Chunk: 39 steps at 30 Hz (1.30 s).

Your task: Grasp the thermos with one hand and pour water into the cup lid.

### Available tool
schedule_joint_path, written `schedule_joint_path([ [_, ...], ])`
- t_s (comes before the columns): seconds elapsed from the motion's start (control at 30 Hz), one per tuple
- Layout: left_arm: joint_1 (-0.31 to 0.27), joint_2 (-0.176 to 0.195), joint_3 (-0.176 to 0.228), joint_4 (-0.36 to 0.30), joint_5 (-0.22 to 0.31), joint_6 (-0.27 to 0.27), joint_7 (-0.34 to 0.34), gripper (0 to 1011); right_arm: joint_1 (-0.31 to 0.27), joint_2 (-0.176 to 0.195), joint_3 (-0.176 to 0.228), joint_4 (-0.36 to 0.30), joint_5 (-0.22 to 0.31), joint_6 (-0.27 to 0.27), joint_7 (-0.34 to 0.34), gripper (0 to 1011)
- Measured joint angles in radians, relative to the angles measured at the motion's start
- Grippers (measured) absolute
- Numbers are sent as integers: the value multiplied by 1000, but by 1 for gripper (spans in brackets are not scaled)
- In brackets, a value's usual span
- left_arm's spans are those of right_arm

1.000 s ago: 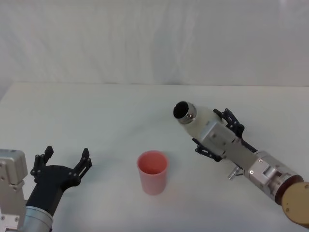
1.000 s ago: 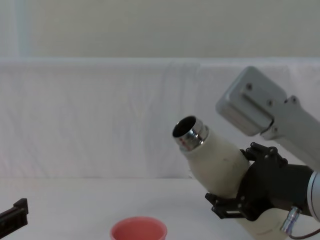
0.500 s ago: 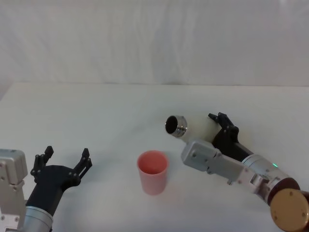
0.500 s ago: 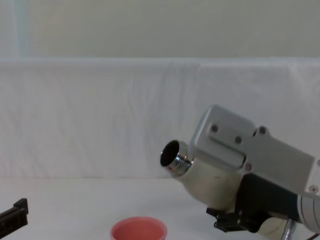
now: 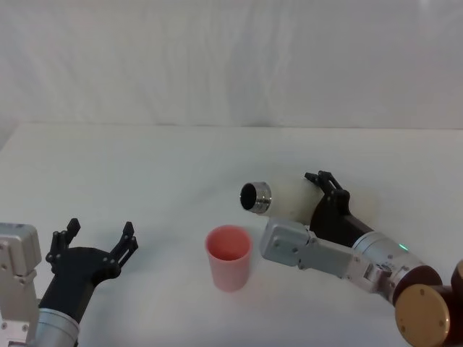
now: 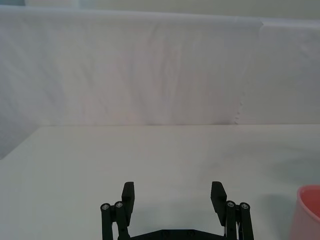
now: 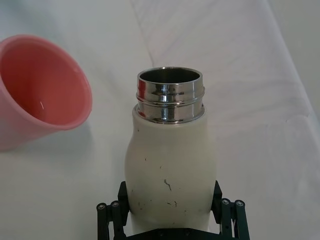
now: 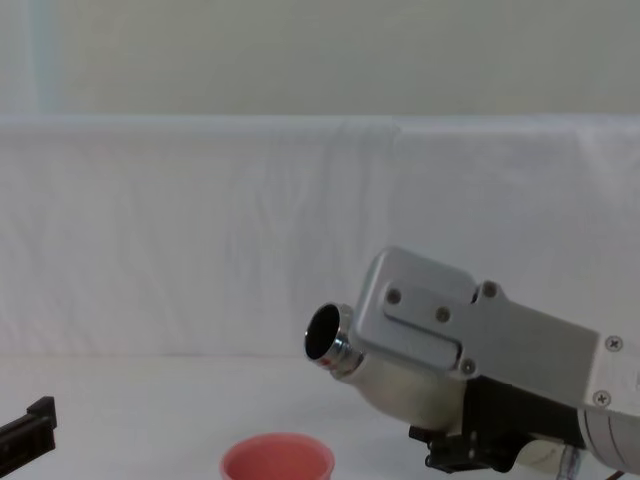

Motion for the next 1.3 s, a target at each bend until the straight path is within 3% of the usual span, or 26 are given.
schedule_joint_path([
  [0.93, 0, 0, 0, 0, 0, 0, 0, 1001, 5, -10, -24, -1, -188, -5, 70, 957],
  [1.3, 0, 0, 0, 0, 0, 0, 0, 1001, 2, -16, -26, -1, -233, -10, 80, 957],
])
